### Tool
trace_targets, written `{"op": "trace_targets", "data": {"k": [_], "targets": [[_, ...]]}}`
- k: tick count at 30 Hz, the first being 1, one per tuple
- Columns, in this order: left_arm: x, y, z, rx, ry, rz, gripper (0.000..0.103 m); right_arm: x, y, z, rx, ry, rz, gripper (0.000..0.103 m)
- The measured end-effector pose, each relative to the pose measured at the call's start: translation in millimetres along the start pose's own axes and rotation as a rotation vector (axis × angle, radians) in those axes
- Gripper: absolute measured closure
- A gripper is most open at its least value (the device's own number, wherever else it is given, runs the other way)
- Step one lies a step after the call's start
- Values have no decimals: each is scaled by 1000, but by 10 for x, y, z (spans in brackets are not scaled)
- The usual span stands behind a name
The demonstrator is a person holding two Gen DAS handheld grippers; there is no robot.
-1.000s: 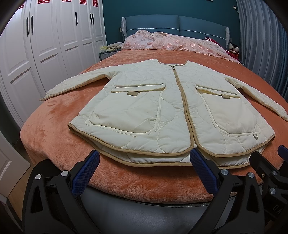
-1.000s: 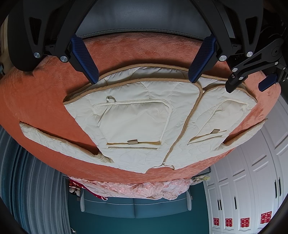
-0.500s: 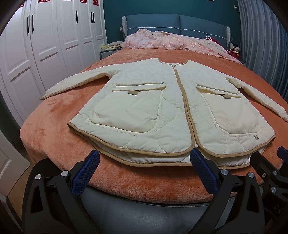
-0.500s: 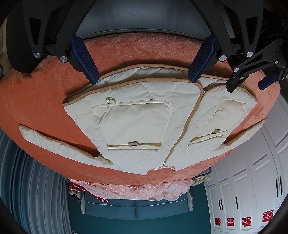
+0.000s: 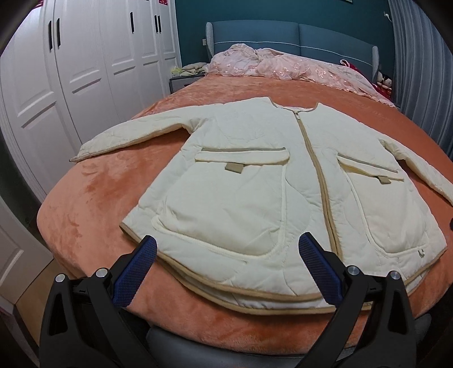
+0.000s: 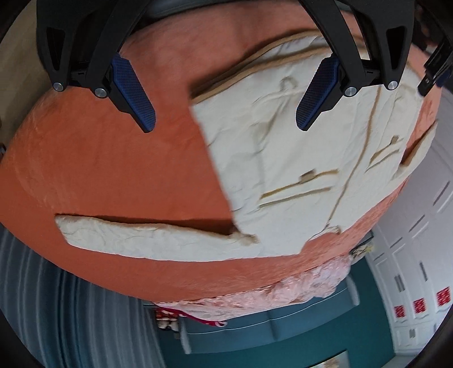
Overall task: Fold large clothes
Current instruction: 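Grasp the jacket sleeve cuff with the right gripper and lift it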
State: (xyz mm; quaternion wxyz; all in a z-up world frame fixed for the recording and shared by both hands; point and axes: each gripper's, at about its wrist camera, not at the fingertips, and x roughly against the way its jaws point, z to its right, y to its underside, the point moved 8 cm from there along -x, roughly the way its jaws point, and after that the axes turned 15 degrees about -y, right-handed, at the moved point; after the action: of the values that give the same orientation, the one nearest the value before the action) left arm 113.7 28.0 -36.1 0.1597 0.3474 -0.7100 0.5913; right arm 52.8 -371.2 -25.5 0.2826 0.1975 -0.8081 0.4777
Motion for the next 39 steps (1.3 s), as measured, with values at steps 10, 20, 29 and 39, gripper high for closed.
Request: {"op": "trace_targets", "data": {"k": [10, 20, 29, 39], "targets": [[-390, -549, -51, 51, -71, -27, 5, -117, -922, 2133, -427, 240, 127, 5], [-932, -782, 17, 59, -149, -93, 5, -346, -1188, 3144, -646, 328, 178, 6], [-1167, -888, -16, 72, -166, -107, 5, -639, -1919, 2731, -590, 210, 247, 91], [-1319, -1014, -324, 167, -154, -120, 5, -1360, -2707, -886, 35, -313, 157, 92]]}}
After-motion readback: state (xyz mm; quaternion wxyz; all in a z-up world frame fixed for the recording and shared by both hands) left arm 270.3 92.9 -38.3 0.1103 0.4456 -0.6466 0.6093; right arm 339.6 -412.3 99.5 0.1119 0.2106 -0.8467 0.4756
